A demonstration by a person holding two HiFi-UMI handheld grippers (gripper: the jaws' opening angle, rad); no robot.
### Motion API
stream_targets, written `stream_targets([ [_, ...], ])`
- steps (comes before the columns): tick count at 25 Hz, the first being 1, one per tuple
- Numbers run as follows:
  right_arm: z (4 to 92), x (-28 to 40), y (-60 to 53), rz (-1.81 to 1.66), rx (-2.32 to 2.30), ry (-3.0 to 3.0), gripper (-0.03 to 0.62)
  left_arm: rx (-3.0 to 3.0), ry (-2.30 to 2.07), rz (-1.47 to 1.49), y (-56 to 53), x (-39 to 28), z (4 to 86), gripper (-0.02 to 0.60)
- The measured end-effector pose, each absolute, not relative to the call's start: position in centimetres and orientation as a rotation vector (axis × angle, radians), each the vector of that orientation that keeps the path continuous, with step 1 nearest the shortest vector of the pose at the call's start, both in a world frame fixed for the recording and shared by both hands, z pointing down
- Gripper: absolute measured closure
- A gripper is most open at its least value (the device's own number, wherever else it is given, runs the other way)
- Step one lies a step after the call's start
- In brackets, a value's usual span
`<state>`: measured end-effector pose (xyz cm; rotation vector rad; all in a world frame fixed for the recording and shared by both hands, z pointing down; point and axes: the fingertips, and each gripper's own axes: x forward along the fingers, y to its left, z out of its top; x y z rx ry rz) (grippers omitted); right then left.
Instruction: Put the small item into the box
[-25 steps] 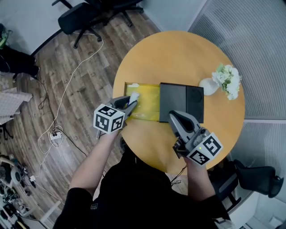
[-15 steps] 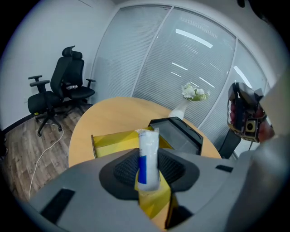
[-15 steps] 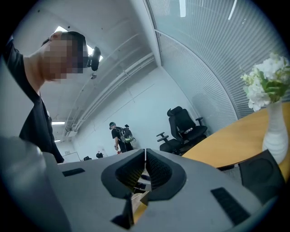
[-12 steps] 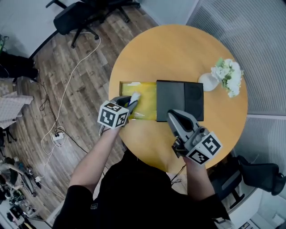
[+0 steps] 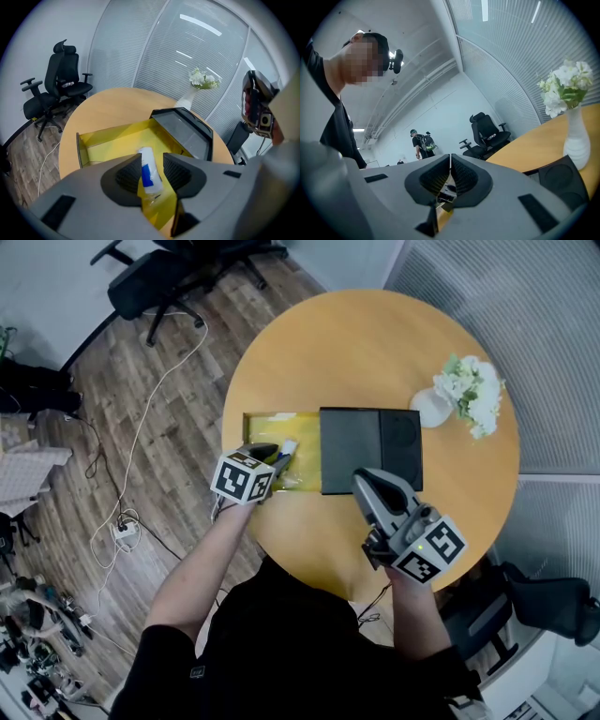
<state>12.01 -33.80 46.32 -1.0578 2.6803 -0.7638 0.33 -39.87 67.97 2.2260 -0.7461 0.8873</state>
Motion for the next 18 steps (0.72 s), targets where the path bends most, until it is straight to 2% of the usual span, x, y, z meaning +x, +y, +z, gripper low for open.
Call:
stream_targets([
  [9, 45.6, 11.7, -33.4, -0.751, -1.010, 2.690, 0.556, 2.235, -0.835, 0.839, -39.9, -1.3, 66.1, 0.445],
  [18, 42.8, 8.8, -32.4, -0.677, -0.925, 2.740, 0.557, 2.368, -0.968, 0.680, -38.6, -4.4, 58.4, 0.465],
])
